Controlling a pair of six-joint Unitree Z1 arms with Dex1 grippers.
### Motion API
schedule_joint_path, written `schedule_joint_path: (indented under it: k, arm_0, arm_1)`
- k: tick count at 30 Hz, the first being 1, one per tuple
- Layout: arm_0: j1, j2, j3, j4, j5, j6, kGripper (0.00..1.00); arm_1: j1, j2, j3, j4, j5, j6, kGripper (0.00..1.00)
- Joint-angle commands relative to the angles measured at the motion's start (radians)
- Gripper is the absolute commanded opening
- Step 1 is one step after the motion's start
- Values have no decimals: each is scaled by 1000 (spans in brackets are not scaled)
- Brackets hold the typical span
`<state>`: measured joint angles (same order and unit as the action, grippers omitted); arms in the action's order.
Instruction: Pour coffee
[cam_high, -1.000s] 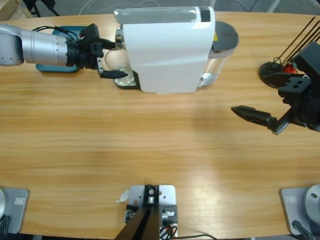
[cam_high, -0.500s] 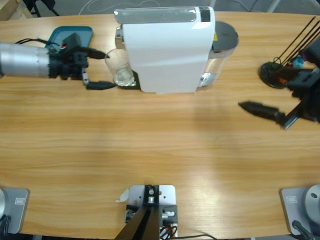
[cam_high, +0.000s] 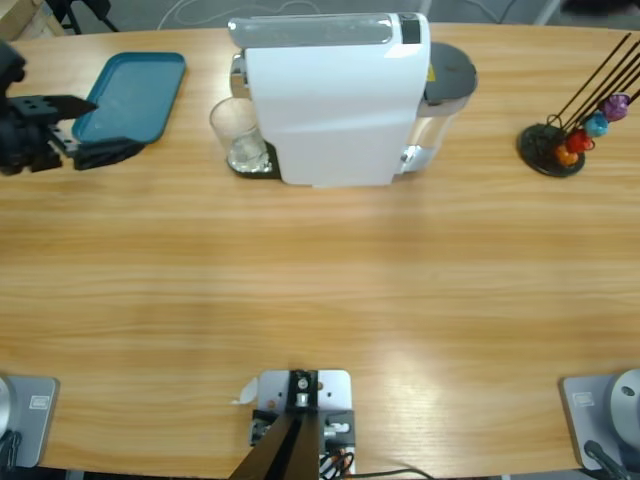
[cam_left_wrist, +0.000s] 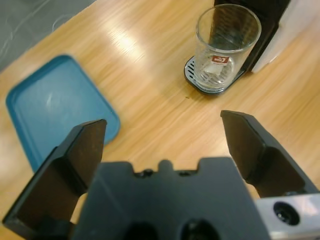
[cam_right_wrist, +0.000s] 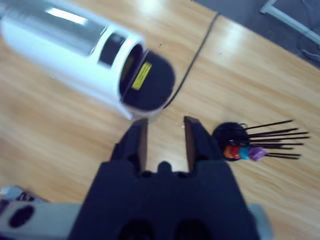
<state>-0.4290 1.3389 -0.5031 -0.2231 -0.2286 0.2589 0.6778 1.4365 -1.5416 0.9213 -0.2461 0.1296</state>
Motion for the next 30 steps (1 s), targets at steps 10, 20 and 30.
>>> schedule_joint_path:
  k: [10, 20, 30]
  arm_0:
    - [-76, -63, -73, 288, 110, -63, 1000]
    - [-128, 1, -91, 215, 87, -47, 1000]
    - [-128, 29, -99, 197, 89, -47, 1000]
  arm_1:
    - [-53, 451, -482, 205, 184, -46, 0]
    - [-53, 509, -537, 209, 231, -47, 0]
    - [-50, 516, -523, 214, 232, -51, 0]
